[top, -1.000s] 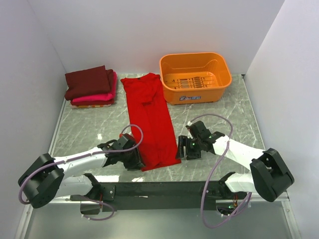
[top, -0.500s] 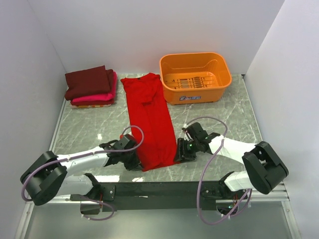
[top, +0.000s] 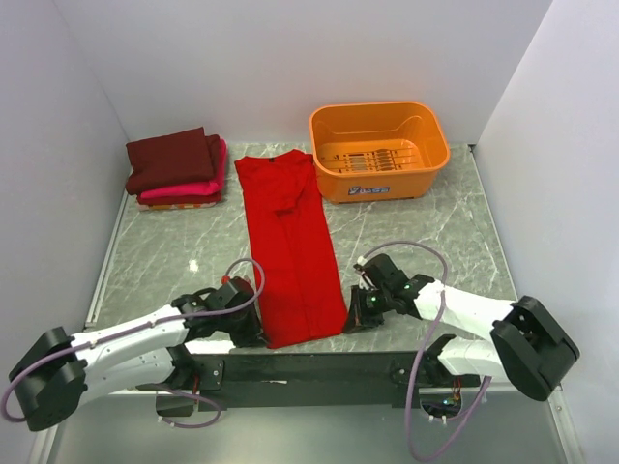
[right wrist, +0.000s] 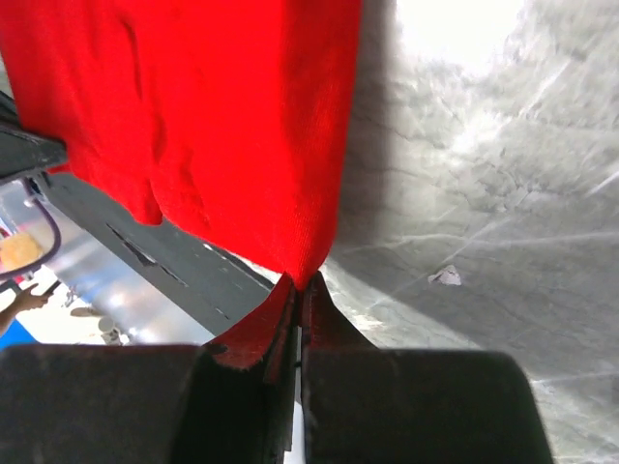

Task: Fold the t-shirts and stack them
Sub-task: Fold the tshirt

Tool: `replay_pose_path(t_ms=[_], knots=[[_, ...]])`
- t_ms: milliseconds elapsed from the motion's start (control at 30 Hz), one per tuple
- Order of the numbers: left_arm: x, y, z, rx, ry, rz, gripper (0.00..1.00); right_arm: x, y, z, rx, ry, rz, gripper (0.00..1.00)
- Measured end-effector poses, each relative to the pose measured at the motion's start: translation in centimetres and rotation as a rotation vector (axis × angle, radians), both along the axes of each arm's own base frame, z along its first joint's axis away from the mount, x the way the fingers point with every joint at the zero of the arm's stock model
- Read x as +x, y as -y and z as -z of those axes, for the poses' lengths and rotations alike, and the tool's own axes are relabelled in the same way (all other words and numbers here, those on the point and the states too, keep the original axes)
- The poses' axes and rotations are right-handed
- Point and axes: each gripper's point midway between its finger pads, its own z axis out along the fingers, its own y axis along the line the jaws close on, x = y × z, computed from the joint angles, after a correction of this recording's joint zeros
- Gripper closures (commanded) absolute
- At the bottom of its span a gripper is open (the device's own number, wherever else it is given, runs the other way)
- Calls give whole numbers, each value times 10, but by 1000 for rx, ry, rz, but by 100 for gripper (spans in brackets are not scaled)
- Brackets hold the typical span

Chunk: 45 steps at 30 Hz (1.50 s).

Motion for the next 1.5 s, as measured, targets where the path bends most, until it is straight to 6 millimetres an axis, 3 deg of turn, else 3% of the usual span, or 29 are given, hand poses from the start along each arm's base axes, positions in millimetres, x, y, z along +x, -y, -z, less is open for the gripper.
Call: replay_pose_path(t_ms=[200,333,467,800,1200,1500], knots=[[15,2,-21,39,50,-16,99,20,-9,-19,14,70,28,100],[42,14,-43,41,130,-39,99,49,-22,-45,39,167,54,100],[63,13,-46,91,163,-66,99,83,-34,-72,36,271,89,100],[149,-12,-78,150,312,-219,99,168,-57,-117,-14,468,193,100],[240,-24,-100,178,427,-292,99,244,-70,-121,-94,558,290,100],[271,-24,-85,208,432,-294,99,278,-66,-110,-156,579,338,100]])
